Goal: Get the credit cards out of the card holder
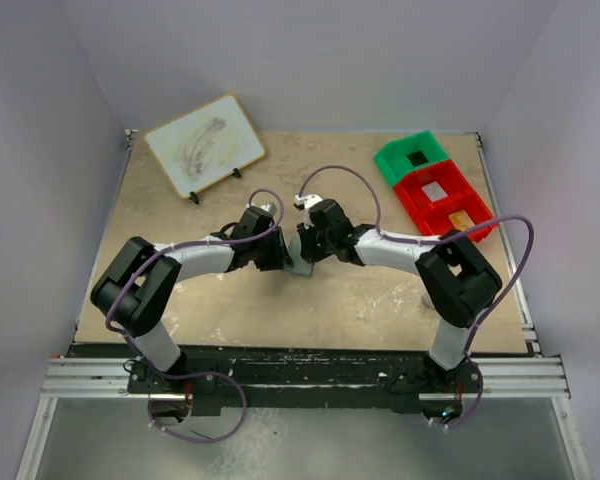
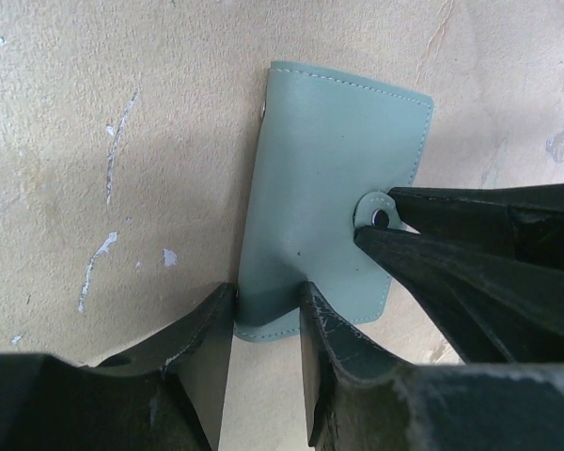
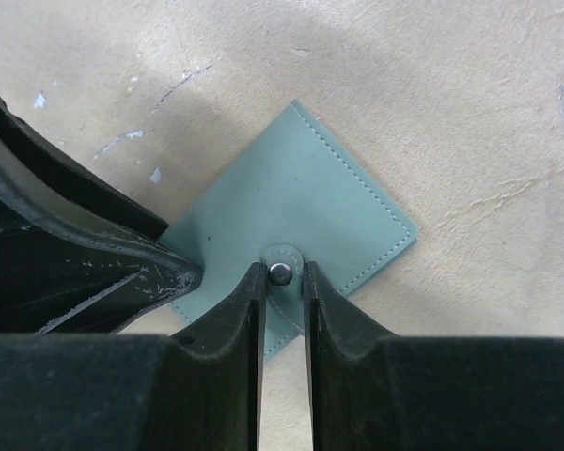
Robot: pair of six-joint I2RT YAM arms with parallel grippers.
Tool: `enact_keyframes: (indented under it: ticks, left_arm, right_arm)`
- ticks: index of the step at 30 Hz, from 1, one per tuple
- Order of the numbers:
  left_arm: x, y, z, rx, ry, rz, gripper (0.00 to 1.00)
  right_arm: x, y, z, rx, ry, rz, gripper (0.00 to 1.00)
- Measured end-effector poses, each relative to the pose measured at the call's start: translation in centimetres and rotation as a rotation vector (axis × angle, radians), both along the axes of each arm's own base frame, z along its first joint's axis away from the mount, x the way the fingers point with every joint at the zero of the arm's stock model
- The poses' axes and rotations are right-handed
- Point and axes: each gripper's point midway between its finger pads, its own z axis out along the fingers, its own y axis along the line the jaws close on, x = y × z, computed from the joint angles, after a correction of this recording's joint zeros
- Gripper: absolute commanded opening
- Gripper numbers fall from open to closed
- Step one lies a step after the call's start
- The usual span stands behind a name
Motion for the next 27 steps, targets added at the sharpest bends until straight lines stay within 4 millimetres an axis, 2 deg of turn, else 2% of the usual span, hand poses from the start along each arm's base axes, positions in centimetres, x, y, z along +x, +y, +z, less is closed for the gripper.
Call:
enact_keyframes:
  ticks: [11, 15, 23, 27]
  left_arm:
    - [0.0, 0.0, 0.0, 0.002, -0.001, -0.001, 0.29]
    - [0.0, 0.0, 0.0, 0.002, -0.001, -0.001, 0.29]
    - [0.0, 0.0, 0.0, 0.002, -0.001, -0.002, 0.29]
    - [0.0, 0.0, 0.0, 0.003, -0.002, -0.003, 0.29]
  right_arm:
    - [0.0, -1.0, 0.2, 0.294, 0.152, -0.059, 0.12]
    - [0.0, -2.0, 0.0, 0.349, 0.200, -0.087, 0.21]
    - [-0.1, -2.8, -0.5, 0.306, 0.206, -0.088, 0.44]
    - [0.2, -3.8, -0.1, 0.252, 0.196, -0.130, 0.45]
